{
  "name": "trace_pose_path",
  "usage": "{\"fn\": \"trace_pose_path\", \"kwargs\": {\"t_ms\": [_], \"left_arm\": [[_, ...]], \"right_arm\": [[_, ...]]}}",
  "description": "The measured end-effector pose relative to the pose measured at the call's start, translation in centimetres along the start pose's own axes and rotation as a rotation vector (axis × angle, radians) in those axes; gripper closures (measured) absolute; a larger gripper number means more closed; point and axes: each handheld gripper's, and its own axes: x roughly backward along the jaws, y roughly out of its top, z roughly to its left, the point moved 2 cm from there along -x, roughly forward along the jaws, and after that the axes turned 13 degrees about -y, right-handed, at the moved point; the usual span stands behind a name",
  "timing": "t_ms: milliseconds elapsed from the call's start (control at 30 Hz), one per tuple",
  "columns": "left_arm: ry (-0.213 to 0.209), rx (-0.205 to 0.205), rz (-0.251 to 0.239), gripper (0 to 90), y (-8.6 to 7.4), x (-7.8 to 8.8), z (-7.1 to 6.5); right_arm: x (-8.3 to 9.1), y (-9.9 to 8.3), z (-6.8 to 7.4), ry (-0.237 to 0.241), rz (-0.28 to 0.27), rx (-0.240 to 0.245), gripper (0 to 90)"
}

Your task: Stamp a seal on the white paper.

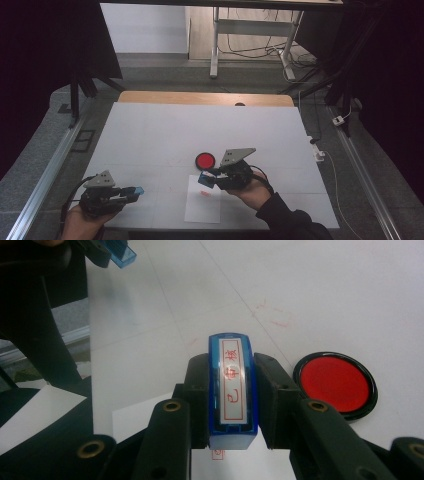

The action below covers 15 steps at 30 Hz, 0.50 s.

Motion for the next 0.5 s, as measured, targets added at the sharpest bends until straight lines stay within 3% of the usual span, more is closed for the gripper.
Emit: {"fn": "trace_pose_path", "kwargs": {"t_ms": [500], "left_arm": [[0.002,-0.003,0.004,68.0,0.0,0.0,0.0]], "right_arm": [[1.5,1.0,-0.2,0.014,-0.066,-0.017,70.0]]}}
